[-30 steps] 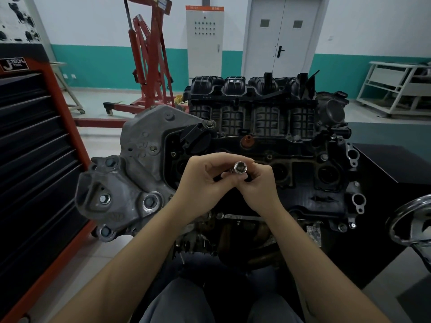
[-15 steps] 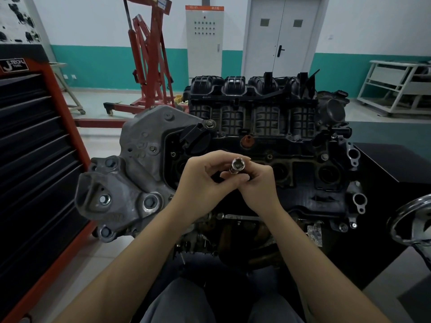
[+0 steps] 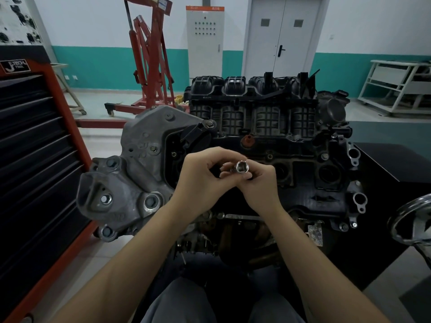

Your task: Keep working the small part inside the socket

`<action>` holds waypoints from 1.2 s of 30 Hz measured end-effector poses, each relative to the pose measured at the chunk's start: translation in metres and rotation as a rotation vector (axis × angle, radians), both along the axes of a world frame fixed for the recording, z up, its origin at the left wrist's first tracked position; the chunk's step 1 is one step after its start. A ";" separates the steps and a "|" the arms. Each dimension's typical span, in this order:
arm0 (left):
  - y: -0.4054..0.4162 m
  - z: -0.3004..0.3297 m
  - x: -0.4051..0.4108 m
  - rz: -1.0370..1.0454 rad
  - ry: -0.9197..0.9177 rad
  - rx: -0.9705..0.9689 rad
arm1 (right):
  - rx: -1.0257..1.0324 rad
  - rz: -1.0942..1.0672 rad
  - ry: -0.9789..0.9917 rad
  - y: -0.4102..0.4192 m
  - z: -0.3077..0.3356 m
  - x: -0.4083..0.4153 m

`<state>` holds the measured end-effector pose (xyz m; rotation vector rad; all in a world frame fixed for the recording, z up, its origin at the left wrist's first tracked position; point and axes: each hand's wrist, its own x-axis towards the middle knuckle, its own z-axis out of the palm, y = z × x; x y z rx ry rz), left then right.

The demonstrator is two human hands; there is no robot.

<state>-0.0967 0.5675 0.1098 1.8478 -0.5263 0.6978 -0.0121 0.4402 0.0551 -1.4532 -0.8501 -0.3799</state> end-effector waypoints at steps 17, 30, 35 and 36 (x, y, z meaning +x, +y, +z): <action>-0.004 0.000 -0.002 -0.036 -0.001 -0.053 | -0.021 0.007 -0.057 -0.003 0.001 0.001; -0.002 0.001 -0.003 -0.029 0.003 -0.040 | -0.022 0.008 -0.070 -0.002 0.001 0.001; 0.000 0.001 -0.003 -0.169 0.051 -0.075 | -0.011 0.015 -0.032 -0.002 0.002 0.000; 0.000 0.001 -0.002 -0.133 0.039 -0.054 | -0.003 0.014 -0.016 -0.001 0.001 0.000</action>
